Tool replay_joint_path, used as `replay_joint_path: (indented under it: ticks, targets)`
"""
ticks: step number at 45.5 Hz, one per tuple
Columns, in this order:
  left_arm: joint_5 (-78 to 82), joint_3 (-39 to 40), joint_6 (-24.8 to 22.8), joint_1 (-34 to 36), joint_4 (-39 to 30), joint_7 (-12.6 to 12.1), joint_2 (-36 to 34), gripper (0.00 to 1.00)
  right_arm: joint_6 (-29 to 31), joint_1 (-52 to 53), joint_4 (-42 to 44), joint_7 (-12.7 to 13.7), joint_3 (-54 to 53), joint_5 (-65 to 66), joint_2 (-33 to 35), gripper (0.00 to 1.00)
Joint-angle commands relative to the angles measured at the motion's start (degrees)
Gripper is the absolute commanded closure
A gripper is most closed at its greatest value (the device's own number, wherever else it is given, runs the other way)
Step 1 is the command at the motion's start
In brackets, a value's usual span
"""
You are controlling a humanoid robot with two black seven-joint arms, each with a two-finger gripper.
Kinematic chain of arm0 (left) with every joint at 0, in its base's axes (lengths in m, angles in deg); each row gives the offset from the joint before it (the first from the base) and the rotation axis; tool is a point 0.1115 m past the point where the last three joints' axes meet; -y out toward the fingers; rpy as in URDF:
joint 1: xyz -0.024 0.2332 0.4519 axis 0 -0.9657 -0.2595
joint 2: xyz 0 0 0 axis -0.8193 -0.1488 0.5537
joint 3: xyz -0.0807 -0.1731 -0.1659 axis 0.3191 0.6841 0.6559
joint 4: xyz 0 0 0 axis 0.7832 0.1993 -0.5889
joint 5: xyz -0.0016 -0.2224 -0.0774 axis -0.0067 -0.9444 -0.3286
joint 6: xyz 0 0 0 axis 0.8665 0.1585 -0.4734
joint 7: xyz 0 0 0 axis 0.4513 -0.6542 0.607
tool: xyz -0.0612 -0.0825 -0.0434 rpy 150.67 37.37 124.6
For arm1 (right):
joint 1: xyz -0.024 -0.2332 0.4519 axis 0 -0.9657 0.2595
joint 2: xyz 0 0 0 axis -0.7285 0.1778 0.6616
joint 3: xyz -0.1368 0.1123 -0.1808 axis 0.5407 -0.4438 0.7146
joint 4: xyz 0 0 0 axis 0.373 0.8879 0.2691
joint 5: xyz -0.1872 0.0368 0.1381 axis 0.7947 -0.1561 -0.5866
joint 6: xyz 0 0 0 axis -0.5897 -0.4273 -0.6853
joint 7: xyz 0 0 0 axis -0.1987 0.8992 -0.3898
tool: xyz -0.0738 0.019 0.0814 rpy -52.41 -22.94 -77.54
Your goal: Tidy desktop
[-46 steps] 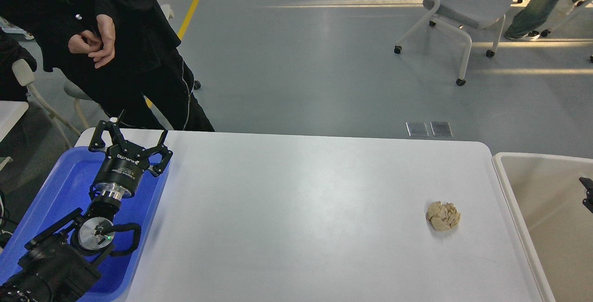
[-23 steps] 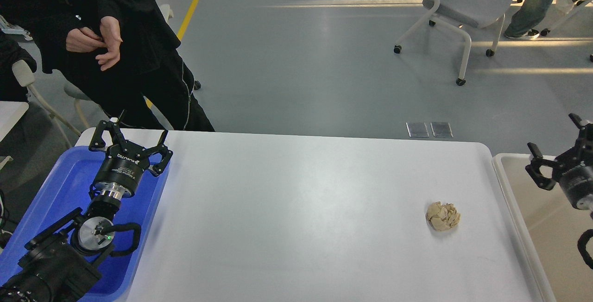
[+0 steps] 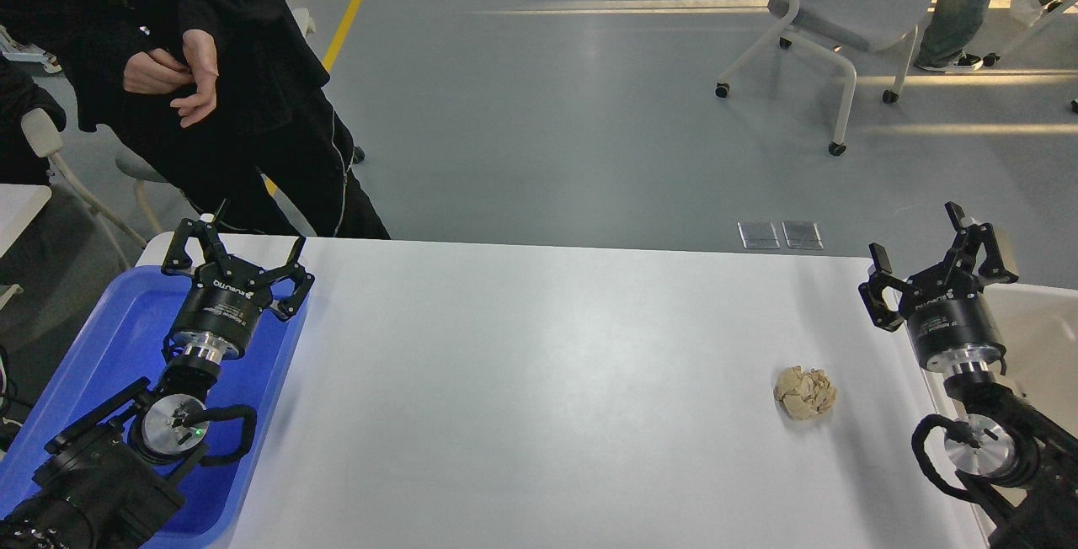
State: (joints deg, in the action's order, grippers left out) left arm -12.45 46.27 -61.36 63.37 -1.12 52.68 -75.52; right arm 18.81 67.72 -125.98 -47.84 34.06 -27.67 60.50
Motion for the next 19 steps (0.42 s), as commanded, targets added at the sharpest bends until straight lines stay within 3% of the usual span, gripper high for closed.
replay_joint_path:
  ticks: [1, 19]
  targets:
    - [0.0, 0.0, 0.0, 0.0, 0.0, 0.0, 0.0, 0.00, -1.5, -0.1, 0.9, -1.1, 1.3, 0.9, -2.5, 0.00]
    - [0.0, 0.0, 0.0, 0.0, 0.0, 0.0, 0.0, 0.00, -1.5, 0.7, 1.2, -1.1, 1.7, 0.7, -4.2, 0.00]
